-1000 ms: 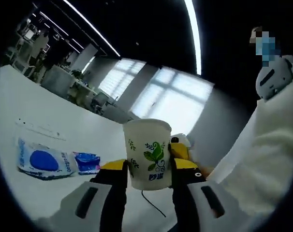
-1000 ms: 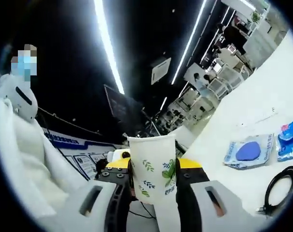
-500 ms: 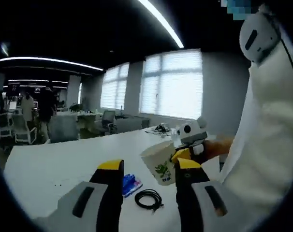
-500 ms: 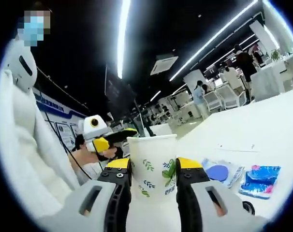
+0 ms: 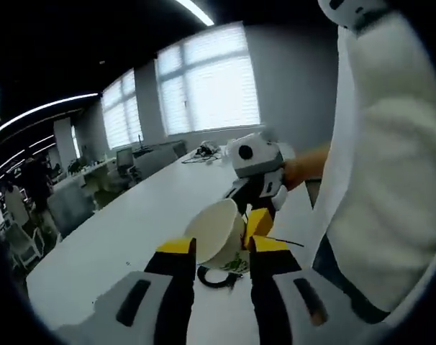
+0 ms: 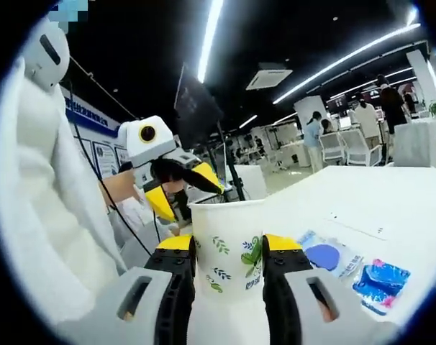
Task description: Arrange the tabletop items into an orderly group along one side of the table until the central work area is clear of visible clutter.
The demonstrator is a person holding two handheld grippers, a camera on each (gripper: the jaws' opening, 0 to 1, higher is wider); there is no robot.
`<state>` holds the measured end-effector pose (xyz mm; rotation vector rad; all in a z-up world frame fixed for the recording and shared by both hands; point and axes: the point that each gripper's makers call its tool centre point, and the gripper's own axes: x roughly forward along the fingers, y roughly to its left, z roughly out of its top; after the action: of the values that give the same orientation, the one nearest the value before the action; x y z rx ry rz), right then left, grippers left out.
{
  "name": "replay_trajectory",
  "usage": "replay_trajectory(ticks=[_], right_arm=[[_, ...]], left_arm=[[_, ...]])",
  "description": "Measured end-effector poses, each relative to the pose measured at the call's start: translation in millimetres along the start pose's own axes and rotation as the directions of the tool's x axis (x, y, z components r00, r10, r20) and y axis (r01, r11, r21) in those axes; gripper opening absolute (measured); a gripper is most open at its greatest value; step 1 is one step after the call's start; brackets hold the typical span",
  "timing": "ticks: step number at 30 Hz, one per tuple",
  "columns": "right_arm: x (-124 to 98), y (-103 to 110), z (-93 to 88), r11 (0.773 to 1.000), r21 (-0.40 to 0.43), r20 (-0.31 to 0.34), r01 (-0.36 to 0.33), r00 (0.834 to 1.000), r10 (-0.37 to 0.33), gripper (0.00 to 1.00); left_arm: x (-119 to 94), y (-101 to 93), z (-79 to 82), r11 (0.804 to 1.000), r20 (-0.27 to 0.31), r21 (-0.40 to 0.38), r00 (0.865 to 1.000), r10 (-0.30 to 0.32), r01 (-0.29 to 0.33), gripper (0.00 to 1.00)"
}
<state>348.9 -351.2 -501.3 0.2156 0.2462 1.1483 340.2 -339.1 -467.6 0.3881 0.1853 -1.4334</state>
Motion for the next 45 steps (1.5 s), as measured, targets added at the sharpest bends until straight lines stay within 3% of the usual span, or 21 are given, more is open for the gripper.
replay_trajectory(ticks=[4,9,14,17,20,23,27,31,32,37,38,40,43,45], right_arm=[[1,2,-2.1,1.000,-0.012,-0.020,-0.022,1.000,0.022,0.34],[7,1,-10.0,0.998,-0.053,-0.070,-0.024,0.997,0.020,0.35],[12,-10,-21.4,0.997,-0.069,-0.093,0.030,0.995,-0.036,0.38],[12,-19,-37.4,0.994,-0.064,-0.138,0.093,0.985,-0.101,0.40],[9,-22,-51.8,0.989,-0.059,-0.161,0.136,0.976,-0.143,0.47],[0,-21,-63.5,0.985,0.037,-0.166,0.168,0.973,-0.160,0.47],[-12,-27,-65.1,0.970,0.101,-0.126,0.222,0.970,-0.209,0.48],[-21,-34,-77.7,0.963,0.062,-0.186,0.263,0.951,-0.248,0.50],[-22,-35,-79.9,0.962,0.057,-0.196,0.269,0.947,-0.253,0.51],[-28,-39,-87.4,0.947,0.104,-0.195,0.303,0.940,-0.280,0.51],[-28,-41,-89.5,0.945,0.111,-0.198,0.308,0.938,-0.283,0.51],[-29,-39,-93.6,0.947,0.111,-0.206,0.302,0.939,-0.275,0.51],[-29,-38,-100.6,0.951,0.097,-0.247,0.292,0.933,-0.261,0.51],[-29,-39,-103.5,0.953,0.097,-0.257,0.286,0.932,-0.254,0.51]], left_arm=[[2,-2.1,-12.6,1.000,-0.036,-0.015,0.999,-0.027,0.027,0.05],[2,-7.3,-24.0,0.999,-0.080,0.011,0.996,-0.044,0.045,0.02],[4,-11.2,-38.3,0.999,-0.137,0.001,0.989,-0.046,0.046,0.00],[3,-5.1,-49.8,1.000,-0.188,-0.014,0.982,-0.003,0.001,0.00],[-5,8.4,-69.1,0.997,-0.262,-0.046,0.964,0.046,-0.060,0.00],[-15,22.2,-82.3,0.982,-0.299,-0.135,0.950,0.085,-0.131,0.00],[-34,42.6,-104.7,0.964,-0.389,-0.147,0.909,0.148,-0.220,0.00],[-46,63.7,-122.4,0.944,-0.454,-0.149,0.868,0.199,-0.294,0.00],[-48,65.8,-124.4,0.941,-0.462,-0.151,0.863,0.203,-0.302,0.00],[-67,95.9,-150.9,0.905,-0.573,-0.122,0.773,0.271,-0.408,0.00],[-69,100.9,-153.0,0.896,-0.579,-0.121,0.764,0.286,-0.427,0.00],[-68,106.9,-156.5,0.891,-0.579,-0.133,0.764,0.285,-0.433,0.00],[-73,116.5,-170.3,0.877,-0.622,-0.132,0.727,0.290,-0.463,0.00],[-74,120.6,-176.3,0.875,-0.635,-0.127,0.716,0.290,-0.467,0.00]])
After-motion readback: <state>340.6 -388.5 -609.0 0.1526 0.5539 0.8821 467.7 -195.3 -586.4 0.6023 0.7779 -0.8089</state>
